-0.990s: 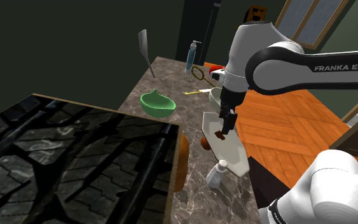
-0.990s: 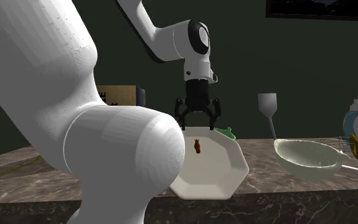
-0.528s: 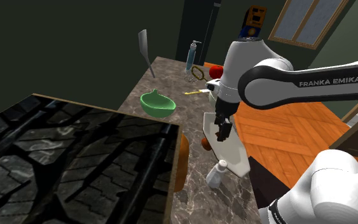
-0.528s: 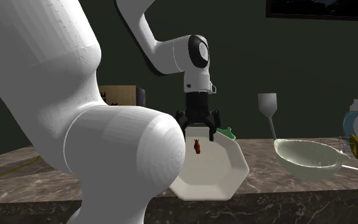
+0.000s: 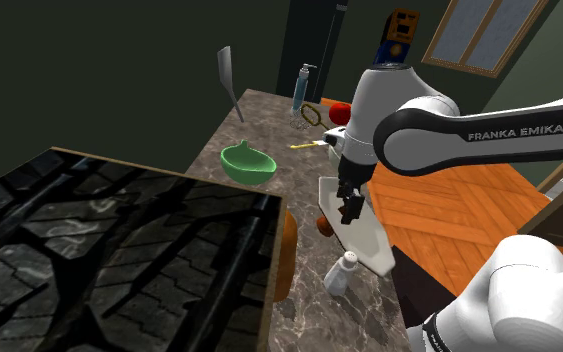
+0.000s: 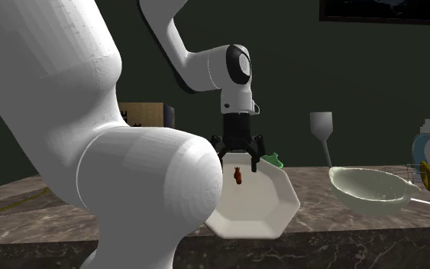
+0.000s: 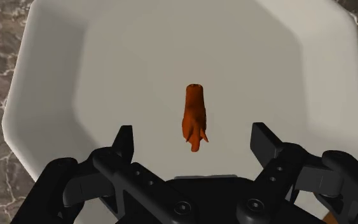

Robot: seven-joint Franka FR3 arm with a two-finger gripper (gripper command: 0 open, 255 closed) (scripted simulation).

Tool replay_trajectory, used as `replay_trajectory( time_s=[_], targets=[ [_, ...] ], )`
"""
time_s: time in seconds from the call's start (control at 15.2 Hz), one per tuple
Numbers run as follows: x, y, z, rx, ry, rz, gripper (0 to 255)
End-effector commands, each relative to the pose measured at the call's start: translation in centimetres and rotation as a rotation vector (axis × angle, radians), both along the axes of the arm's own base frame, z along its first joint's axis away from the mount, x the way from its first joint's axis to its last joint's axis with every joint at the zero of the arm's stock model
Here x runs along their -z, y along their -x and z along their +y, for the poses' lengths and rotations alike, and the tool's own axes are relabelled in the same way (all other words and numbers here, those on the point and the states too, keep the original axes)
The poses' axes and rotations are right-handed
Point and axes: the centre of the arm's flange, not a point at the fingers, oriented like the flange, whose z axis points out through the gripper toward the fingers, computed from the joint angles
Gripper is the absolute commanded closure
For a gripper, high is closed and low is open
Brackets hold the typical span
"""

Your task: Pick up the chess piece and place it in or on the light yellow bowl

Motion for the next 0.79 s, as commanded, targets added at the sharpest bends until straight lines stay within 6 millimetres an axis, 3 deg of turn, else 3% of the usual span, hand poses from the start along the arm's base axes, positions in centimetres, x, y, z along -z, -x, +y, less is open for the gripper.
replay_trajectory(
  time_s=[0.0,0.59,0.73],
  targets=[
    [0.0,0.0,0.0,0.000,0.000,0.001,255],
    [0.0,0.0,0.0,0.000,0.000,0.001,255],
    [-1.0,0.0,0.0,0.000,0.000,0.001,255]
  ],
)
